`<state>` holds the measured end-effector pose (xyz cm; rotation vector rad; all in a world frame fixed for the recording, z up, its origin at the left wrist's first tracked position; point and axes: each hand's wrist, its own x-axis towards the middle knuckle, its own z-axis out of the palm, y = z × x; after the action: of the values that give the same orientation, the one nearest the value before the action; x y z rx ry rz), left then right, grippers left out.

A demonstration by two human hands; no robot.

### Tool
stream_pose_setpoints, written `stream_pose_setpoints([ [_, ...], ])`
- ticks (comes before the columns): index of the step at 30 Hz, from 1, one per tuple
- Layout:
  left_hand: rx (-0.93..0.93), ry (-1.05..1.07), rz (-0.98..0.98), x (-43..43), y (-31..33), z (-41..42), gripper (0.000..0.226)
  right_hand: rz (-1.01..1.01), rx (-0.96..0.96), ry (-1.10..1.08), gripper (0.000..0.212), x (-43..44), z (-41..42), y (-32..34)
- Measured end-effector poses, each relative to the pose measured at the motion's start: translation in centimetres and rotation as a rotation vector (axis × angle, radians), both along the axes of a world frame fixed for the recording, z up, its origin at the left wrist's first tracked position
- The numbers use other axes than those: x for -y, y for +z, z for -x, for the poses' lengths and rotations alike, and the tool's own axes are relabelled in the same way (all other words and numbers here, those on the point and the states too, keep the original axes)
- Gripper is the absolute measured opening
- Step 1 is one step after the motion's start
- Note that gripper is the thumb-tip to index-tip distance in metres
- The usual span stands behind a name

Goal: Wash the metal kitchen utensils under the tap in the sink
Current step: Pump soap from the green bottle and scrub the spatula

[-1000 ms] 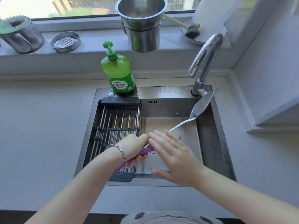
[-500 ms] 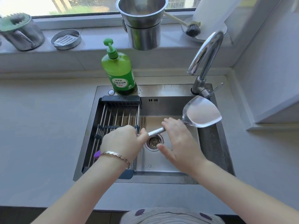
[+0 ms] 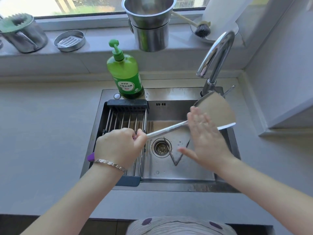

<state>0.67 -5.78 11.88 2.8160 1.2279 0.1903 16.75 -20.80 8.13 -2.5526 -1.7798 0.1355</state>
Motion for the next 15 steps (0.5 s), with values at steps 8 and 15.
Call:
stream_pose_setpoints([
  [8,-0.152,0.027,-0.022,-0.8,0.3,0.0,0.045,0.200,0.022,-0.089,0.111,3.0,-1.3,-1.8],
  [15,-0.181,0.001,-0.018,-0.3,0.4,-0.1,0.044,0.115,-0.028,-0.166,0.102,2.5,-2.4,-1.8],
])
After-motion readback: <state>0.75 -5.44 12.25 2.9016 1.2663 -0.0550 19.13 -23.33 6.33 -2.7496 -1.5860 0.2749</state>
